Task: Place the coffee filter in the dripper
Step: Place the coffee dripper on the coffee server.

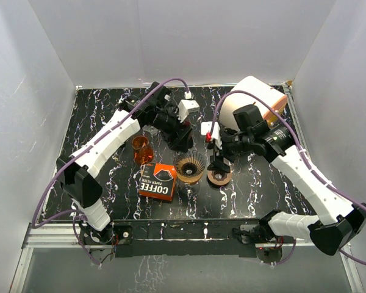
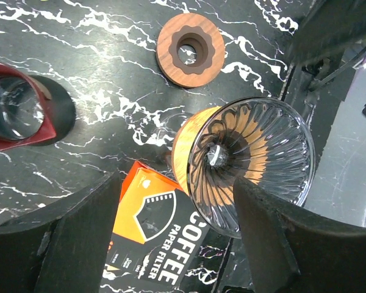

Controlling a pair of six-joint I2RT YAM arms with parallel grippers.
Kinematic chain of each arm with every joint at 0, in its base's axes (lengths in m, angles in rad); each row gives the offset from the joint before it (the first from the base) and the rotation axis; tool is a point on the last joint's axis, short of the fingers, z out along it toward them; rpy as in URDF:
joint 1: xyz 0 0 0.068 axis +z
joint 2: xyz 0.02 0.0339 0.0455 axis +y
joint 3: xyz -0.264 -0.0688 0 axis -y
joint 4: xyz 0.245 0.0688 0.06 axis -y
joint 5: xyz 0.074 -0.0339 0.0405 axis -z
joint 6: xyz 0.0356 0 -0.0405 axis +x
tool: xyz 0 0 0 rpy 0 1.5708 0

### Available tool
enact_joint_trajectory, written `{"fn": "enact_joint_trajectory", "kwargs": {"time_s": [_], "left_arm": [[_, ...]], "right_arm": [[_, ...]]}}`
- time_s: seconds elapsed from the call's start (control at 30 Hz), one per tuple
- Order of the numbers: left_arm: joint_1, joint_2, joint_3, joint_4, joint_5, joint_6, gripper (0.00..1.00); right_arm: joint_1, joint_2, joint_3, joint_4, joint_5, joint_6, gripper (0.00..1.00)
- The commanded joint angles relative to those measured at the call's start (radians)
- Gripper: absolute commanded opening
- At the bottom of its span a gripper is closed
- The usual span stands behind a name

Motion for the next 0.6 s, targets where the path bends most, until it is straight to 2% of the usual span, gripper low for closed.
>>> {"fn": "enact_joint_trajectory", "kwargs": {"time_s": [0.0, 0.27, 0.57], "left_arm": [[0.016, -0.101, 0.017, -0.008, -0.057, 0.003, 0.73], [0.075, -0.182, -0.044, 0.039, -0.143, -0.035, 0.81], [0.221, -0.293, -0.184, 0.05, -0.154, -0.072, 0.84]], "right_arm": [[-0.07, -0.057, 0.026, 0.078, -0.053, 0.079, 0.73], [-0.216, -0.106, -0.059, 0.188, -0.041, 0.205, 0.76], [-0.301, -0.12, -0.171, 0.262, 0.047, 0.289, 0.78]]}}
